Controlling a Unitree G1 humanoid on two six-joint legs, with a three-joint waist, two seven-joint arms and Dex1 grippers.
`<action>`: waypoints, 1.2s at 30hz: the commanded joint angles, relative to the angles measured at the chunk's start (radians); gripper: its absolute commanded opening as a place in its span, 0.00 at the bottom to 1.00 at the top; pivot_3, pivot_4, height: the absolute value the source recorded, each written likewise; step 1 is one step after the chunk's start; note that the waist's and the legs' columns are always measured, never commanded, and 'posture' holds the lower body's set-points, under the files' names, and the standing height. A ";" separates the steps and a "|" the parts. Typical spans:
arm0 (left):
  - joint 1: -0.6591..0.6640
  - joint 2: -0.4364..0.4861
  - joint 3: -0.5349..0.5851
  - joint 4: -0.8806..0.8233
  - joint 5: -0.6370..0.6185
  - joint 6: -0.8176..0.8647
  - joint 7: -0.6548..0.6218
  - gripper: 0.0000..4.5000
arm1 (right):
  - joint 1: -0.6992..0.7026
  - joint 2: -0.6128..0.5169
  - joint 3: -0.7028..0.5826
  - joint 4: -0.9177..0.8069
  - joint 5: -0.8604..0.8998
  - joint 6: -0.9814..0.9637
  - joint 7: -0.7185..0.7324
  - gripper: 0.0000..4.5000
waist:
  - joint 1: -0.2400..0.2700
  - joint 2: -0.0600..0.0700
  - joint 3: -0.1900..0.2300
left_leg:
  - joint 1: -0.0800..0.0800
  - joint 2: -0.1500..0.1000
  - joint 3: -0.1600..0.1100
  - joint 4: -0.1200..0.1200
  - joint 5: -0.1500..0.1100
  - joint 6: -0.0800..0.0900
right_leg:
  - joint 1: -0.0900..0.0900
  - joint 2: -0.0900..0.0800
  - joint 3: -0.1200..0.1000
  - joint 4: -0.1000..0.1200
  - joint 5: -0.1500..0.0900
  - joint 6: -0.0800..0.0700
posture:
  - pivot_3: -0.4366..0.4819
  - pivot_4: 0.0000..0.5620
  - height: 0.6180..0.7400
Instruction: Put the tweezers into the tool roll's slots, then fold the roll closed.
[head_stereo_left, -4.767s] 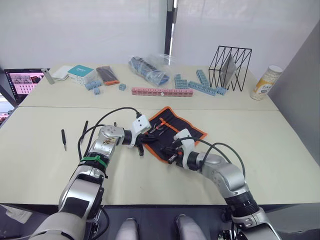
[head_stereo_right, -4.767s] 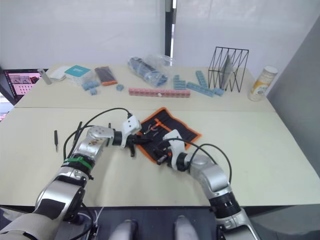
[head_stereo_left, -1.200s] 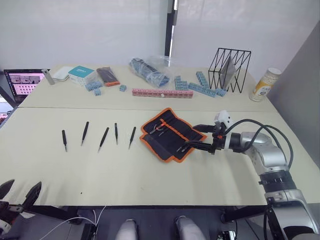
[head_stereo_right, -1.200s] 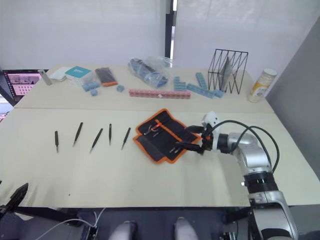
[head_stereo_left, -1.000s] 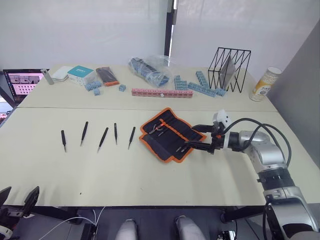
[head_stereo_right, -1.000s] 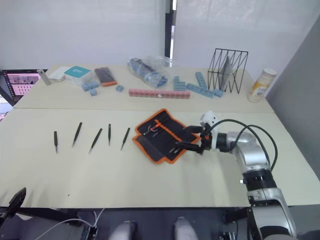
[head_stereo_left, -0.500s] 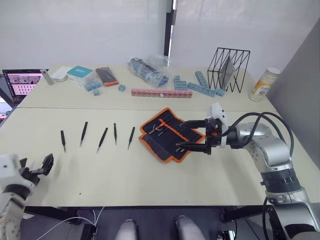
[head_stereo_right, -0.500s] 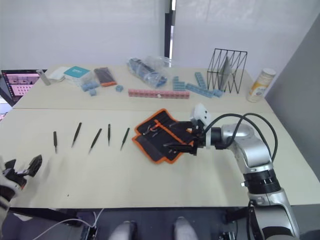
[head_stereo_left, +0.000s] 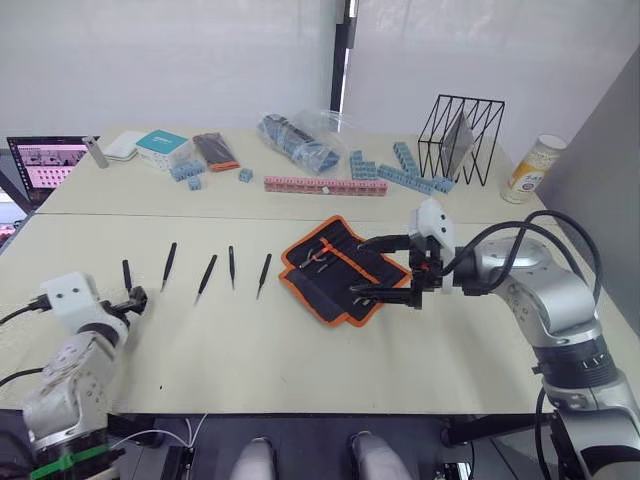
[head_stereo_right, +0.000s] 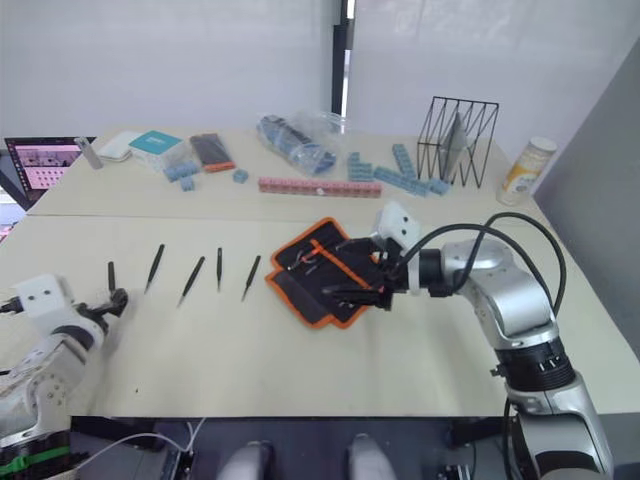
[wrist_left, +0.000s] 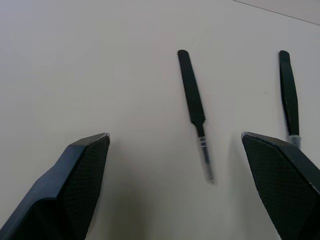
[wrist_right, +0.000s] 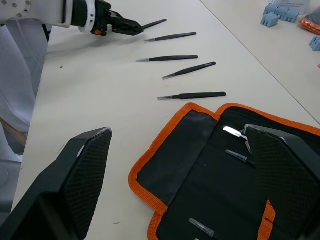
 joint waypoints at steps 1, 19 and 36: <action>-0.025 0.005 -0.041 0.036 0.047 0.000 0.016 1.00 | -0.007 -0.014 -0.002 -0.031 -0.008 0.001 -0.019 1.00 | -0.001 0.000 0.000 | 0.000 0.000 0.000 0.000 0.000 0.000 | 0.000 0.000 0.000 0.000 0.000 0.001 | 0.48 0.27 1.00; -0.113 -0.062 -0.065 0.123 0.124 -0.026 0.072 0.00 | -0.028 -0.013 0.074 -0.085 -0.057 0.022 -0.064 1.00 | 0.032 0.001 0.000 | 0.000 -0.002 0.000 0.001 0.000 -0.001 | 0.002 -0.001 0.000 -0.001 0.001 0.001 | 0.48 0.27 1.00; -0.083 0.070 -0.213 -0.271 0.068 -0.158 -0.245 0.00 | -0.038 -0.010 0.054 -0.058 -0.071 0.029 -0.117 1.00 | 0.023 -0.003 0.002 | -0.002 -0.001 0.000 0.000 0.000 -0.002 | 0.000 -0.001 0.000 -0.003 0.003 0.003 | 0.48 0.27 1.00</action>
